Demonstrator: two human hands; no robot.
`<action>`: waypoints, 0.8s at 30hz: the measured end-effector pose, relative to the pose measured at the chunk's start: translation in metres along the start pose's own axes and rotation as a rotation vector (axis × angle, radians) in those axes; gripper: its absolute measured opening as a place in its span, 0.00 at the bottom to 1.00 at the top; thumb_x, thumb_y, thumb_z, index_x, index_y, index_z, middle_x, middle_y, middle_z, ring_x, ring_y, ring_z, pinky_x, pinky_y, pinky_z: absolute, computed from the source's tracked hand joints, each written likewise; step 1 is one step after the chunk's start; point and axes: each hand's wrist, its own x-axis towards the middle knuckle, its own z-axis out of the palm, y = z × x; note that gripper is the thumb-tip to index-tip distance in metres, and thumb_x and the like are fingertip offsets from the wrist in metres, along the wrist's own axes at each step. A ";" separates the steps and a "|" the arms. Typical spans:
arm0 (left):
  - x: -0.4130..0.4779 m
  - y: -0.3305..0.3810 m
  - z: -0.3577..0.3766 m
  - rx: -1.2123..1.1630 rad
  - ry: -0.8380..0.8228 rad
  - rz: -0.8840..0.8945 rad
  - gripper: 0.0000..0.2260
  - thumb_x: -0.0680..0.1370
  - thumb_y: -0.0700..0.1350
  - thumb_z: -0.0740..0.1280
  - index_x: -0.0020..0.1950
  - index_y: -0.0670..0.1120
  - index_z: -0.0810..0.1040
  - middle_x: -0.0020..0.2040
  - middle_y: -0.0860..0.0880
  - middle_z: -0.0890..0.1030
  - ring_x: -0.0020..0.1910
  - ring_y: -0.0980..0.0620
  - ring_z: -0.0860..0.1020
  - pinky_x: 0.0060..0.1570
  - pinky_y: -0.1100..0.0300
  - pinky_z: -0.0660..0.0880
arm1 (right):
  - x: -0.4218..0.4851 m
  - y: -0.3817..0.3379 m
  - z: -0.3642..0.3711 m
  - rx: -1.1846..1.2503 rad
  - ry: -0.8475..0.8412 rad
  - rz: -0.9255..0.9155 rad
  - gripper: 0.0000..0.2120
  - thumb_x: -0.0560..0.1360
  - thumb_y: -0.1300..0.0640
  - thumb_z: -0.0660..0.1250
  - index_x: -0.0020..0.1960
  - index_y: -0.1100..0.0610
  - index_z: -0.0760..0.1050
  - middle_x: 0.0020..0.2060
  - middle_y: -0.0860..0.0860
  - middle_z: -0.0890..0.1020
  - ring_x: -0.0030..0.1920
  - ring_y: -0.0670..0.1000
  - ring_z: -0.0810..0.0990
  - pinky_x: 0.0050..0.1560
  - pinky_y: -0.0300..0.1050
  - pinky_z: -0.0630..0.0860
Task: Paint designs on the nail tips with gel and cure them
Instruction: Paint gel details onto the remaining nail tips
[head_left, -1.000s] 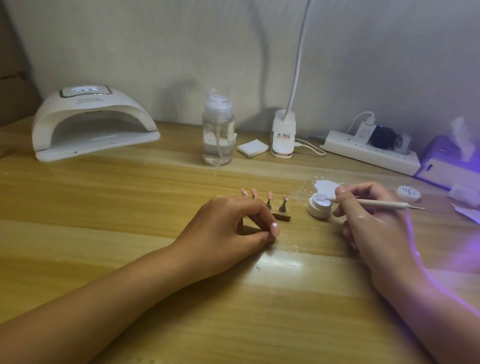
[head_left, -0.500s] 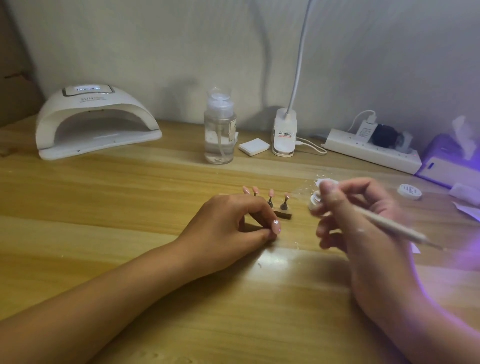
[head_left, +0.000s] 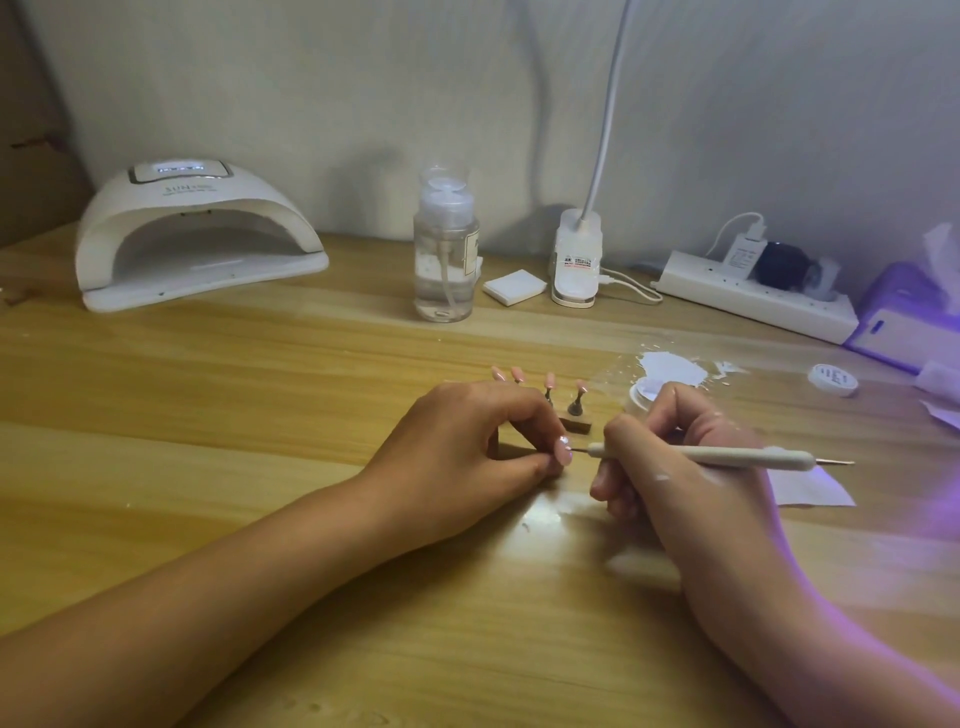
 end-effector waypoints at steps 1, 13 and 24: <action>0.000 0.000 0.000 0.001 0.001 0.002 0.10 0.72 0.42 0.75 0.41 0.58 0.81 0.41 0.62 0.83 0.28 0.63 0.71 0.31 0.71 0.61 | 0.000 0.000 0.000 -0.004 0.001 -0.001 0.07 0.62 0.58 0.66 0.27 0.51 0.70 0.24 0.59 0.80 0.22 0.48 0.73 0.24 0.36 0.70; -0.001 -0.001 0.000 0.014 0.002 0.007 0.08 0.72 0.42 0.75 0.42 0.57 0.82 0.41 0.62 0.83 0.30 0.64 0.72 0.32 0.70 0.62 | 0.000 -0.002 0.000 0.006 -0.035 -0.026 0.15 0.68 0.66 0.66 0.27 0.52 0.69 0.24 0.59 0.80 0.22 0.48 0.74 0.24 0.36 0.70; 0.000 0.001 0.000 0.019 0.010 0.008 0.08 0.72 0.42 0.75 0.42 0.56 0.82 0.39 0.62 0.82 0.29 0.66 0.72 0.31 0.71 0.61 | -0.001 -0.003 -0.001 -0.010 -0.037 -0.035 0.15 0.68 0.66 0.67 0.28 0.52 0.69 0.25 0.59 0.80 0.22 0.49 0.74 0.25 0.38 0.71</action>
